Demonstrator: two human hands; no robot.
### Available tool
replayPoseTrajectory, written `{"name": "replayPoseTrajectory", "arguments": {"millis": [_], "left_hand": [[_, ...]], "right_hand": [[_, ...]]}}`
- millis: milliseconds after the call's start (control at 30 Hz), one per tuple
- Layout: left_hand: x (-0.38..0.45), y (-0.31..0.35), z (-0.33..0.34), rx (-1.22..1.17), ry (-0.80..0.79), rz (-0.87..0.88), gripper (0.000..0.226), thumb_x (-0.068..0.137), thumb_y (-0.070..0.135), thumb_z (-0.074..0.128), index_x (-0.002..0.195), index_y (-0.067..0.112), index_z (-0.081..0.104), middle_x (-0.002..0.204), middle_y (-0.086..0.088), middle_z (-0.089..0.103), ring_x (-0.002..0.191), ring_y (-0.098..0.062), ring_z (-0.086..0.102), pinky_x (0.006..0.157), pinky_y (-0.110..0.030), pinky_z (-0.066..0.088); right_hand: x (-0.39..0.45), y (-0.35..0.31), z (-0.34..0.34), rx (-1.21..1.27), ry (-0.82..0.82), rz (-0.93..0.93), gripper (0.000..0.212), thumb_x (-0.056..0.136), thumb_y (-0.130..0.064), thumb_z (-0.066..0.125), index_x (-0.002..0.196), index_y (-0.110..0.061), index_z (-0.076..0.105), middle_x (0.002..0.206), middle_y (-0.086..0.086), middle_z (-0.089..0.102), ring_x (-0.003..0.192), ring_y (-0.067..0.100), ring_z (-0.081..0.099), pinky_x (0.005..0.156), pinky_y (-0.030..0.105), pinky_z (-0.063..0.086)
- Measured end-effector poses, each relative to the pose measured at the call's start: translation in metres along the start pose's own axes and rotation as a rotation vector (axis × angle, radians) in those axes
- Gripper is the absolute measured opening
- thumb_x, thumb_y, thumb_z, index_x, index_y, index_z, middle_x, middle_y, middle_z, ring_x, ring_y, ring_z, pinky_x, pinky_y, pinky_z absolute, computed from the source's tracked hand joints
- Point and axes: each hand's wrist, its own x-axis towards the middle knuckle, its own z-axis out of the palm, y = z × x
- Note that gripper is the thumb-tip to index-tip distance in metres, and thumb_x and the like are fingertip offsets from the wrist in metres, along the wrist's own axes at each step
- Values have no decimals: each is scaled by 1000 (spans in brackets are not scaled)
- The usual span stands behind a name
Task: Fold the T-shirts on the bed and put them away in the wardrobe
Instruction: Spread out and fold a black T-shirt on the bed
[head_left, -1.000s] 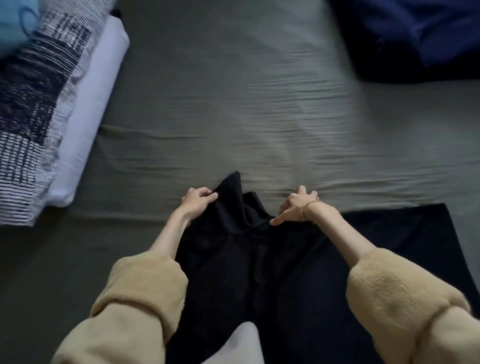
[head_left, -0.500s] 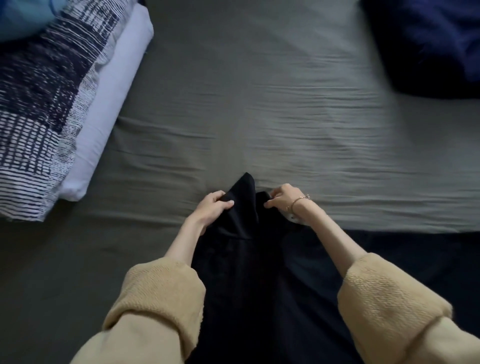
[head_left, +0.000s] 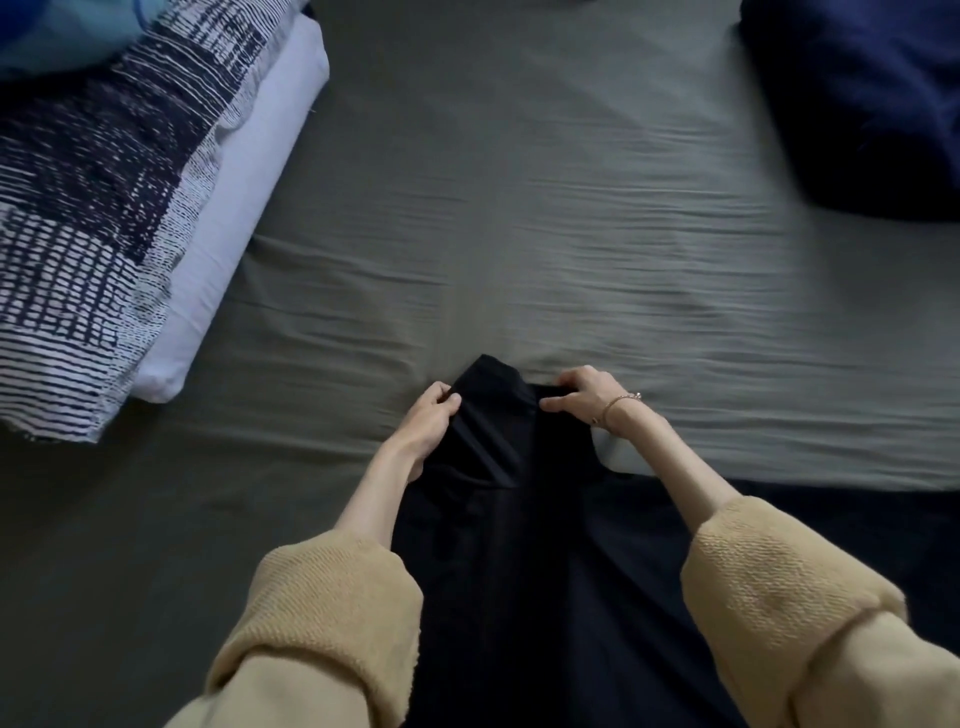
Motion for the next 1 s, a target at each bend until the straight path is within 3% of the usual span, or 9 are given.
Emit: {"name": "replayPoseTrajectory", "arguments": {"millis": [167, 267, 367, 500, 567, 667, 767, 867, 1000], "left_hand": [[-1, -2, 4, 94, 76, 78, 25, 102, 22, 34, 79, 20, 42, 76, 4, 44, 73, -12, 39, 67, -27, 33], [-5, 5, 0, 47, 58, 49, 25, 102, 29, 34, 86, 17, 48, 81, 4, 49, 78, -14, 45, 73, -29, 36], [-12, 5, -15, -23, 28, -17, 23, 92, 30, 44, 74, 19, 52, 71, 2, 48, 63, -13, 42, 55, -25, 32], [-22, -1, -34, 319, -101, 47, 22, 60, 43, 62, 69, 23, 62, 76, 3, 58, 72, -13, 51, 68, -28, 42], [-22, -6, -40, 461, -142, 64, 18, 71, 34, 72, 79, 20, 65, 88, 5, 61, 88, -12, 55, 84, -29, 43], [-23, -12, -48, 444, -129, 61, 9, 83, 20, 69, 88, 15, 63, 95, 6, 58, 99, -13, 54, 87, -23, 39], [-27, -16, -49, 451, -75, 99, 24, 88, 20, 65, 109, 12, 61, 107, 5, 54, 106, -12, 52, 91, -21, 36], [-32, -17, -47, 432, -43, 167, 10, 91, 17, 59, 93, 9, 64, 97, 0, 59, 94, -13, 53, 85, -24, 38], [-30, -25, -48, 418, 31, 202, 22, 94, 21, 54, 72, 15, 54, 74, 3, 54, 76, -13, 47, 67, -22, 36]], "right_hand": [[-2, 7, 5, 24, 36, -42, 26, 91, -35, 56, 113, -22, 55, 122, 4, 58, 120, 25, 49, 105, 48, 33], [-6, 6, 9, -18, 22, -16, 27, 89, -48, 53, 97, -23, 47, 103, 1, 58, 100, 24, 50, 104, 48, 33], [-6, 0, 10, -10, 3, 22, 37, 84, -59, 53, 89, -24, 44, 85, -4, 53, 94, 24, 48, 104, 49, 32], [-10, -5, 8, 11, -42, 33, 59, 76, -69, 55, 113, -23, 49, 119, -2, 54, 116, 26, 47, 110, 49, 25], [-10, -4, 6, 1, -46, 22, 61, 74, -70, 57, 117, -27, 51, 133, -2, 50, 123, 26, 44, 111, 48, 25], [-9, 0, 8, -18, -41, 23, 73, 79, -59, 60, 141, -26, 39, 147, -4, 38, 136, 21, 34, 114, 46, 21], [-12, 0, 10, -39, 4, -3, 63, 88, -55, 51, 142, -25, 38, 150, -4, 34, 137, 20, 32, 114, 44, 19], [-18, -4, 13, -32, 48, -26, 56, 94, -50, 44, 143, -24, 37, 149, -3, 35, 136, 21, 33, 106, 32, 19], [-21, -9, 20, -129, 151, -28, 46, 95, -52, 39, 134, -28, 45, 131, 3, 55, 126, 24, 42, 102, 45, 20]]}}
